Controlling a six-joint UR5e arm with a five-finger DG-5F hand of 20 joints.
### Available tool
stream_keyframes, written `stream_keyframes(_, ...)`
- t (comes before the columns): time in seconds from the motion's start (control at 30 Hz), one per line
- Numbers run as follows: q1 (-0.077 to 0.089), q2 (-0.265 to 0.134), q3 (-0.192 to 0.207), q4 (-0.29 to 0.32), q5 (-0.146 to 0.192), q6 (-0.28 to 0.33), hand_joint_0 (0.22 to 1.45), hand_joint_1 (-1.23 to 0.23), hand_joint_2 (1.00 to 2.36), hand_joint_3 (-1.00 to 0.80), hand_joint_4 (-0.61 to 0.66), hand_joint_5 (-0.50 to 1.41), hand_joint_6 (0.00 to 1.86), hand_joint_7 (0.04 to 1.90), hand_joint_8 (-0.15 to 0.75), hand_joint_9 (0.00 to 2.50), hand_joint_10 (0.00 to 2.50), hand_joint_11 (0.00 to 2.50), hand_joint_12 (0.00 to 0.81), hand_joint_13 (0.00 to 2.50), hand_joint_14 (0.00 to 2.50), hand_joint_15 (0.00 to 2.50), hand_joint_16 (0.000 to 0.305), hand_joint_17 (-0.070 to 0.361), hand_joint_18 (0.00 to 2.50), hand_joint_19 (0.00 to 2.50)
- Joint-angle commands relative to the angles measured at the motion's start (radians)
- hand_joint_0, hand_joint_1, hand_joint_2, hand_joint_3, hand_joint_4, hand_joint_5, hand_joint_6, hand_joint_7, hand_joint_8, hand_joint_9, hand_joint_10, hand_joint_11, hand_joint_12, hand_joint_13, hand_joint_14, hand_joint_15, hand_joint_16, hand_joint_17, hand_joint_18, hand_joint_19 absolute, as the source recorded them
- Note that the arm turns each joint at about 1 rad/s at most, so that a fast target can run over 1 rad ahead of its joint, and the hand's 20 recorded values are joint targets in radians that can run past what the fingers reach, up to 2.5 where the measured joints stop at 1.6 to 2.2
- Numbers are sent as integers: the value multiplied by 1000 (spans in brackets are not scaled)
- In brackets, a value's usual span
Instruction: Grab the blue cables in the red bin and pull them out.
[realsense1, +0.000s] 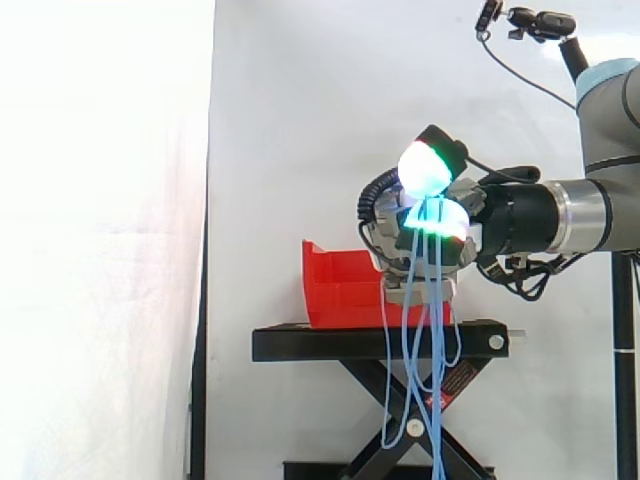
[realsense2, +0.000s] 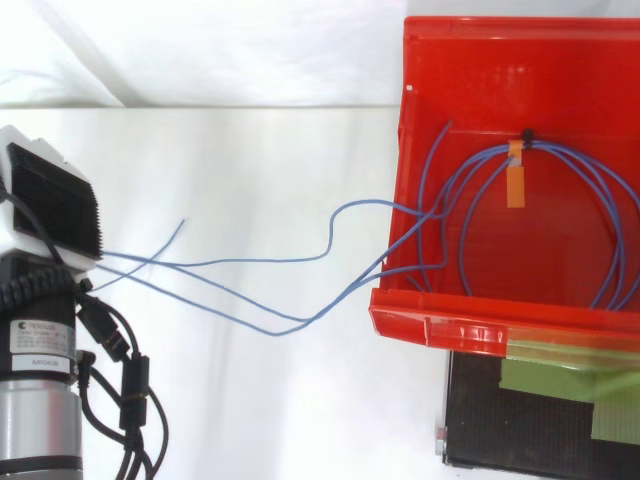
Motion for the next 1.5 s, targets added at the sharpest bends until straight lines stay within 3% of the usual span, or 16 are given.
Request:
stream_keyframes(0.0, 0, 0, 1, 0, 0, 0, 766, -821, 1000, -1000, 203, 1315, 14, 763, 230, 1500, 30, 712, 287, 1729, 369, 1609, 42, 95, 1279, 1261)
stream_keyframes(0.7, 0, 0, 1, 0, 0, 0, 770, -851, 1000, -1000, 253, 1175, 5, 895, 262, 1399, 30, 763, 310, 1672, 393, 1572, 42, 95, 1230, 1278)
stream_keyframes(1.47, -6, 0, -1, 31, 0, -2, 776, -902, 1000, -1000, 285, 1116, 1, 916, 267, 1350, 33, 782, 308, 1623, 432, 1537, 41, 93, 1182, 1288)
